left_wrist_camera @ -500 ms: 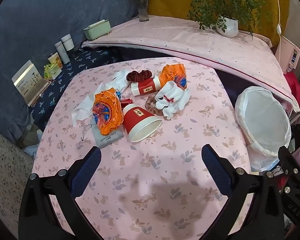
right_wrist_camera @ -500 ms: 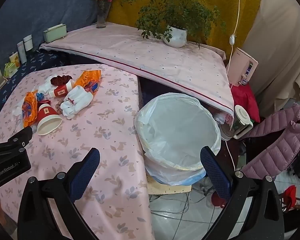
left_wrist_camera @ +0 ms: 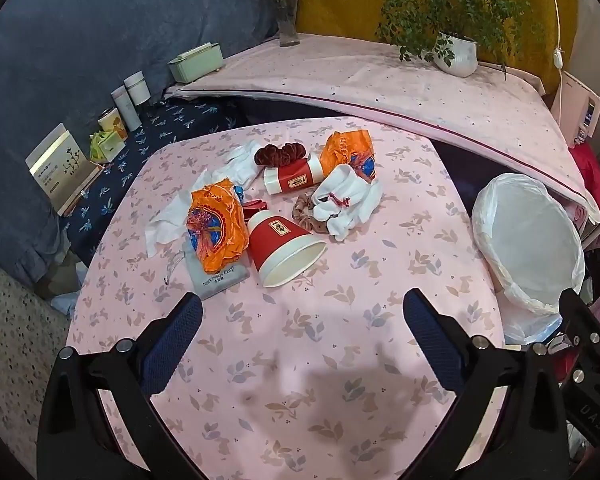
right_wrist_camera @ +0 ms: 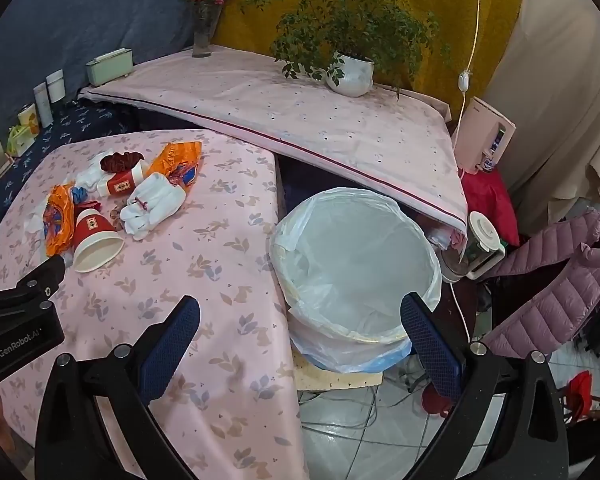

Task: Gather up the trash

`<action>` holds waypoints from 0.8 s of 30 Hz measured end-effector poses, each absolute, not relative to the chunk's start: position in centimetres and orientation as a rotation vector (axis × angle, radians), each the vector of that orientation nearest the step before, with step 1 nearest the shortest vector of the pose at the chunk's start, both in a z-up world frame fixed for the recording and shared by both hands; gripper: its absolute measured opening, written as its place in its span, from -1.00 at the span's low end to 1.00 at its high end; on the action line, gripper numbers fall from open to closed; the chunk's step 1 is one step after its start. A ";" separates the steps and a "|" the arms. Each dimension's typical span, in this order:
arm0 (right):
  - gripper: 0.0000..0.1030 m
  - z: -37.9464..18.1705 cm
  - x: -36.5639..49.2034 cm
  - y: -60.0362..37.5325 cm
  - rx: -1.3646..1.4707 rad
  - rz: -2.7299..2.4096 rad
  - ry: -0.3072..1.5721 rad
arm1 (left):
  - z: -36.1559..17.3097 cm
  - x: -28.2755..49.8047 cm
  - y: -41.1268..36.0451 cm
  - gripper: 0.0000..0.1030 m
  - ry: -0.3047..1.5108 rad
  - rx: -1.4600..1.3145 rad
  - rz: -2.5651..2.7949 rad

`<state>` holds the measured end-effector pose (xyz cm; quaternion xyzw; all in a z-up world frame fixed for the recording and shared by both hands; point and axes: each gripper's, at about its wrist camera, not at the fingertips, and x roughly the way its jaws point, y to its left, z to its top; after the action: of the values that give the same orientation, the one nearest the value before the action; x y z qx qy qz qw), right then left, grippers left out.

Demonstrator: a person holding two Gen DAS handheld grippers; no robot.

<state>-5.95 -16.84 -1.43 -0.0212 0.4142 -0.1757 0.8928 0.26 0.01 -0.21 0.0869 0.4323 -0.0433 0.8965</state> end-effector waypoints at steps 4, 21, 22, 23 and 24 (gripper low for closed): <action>0.87 -1.3 -5.8 -16.5 -0.044 -0.370 0.861 | -0.2 0.3 0.1 0.86 0.895 0.179 -0.087; 0.87 -1.4 -6.0 -16.7 -0.042 -0.382 0.859 | -0.7 0.0 -0.5 0.86 0.881 0.187 -0.098; 0.87 -1.4 -6.0 -16.8 -0.040 -0.382 0.859 | -0.7 0.0 -0.6 0.86 0.880 0.187 -0.098; 0.87 -1.4 -6.0 -16.7 -0.041 -0.381 0.858 | -0.7 0.0 -0.6 0.86 0.879 0.187 -0.100; 0.87 -1.5 -6.0 -16.8 -0.039 -0.382 0.858 | -0.7 0.0 -0.7 0.86 0.878 0.187 -0.100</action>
<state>-6.01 -16.77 -1.46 -0.0188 0.4136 -0.1842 0.8914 -0.02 -0.67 -0.74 0.0905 0.4242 -0.0483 0.8998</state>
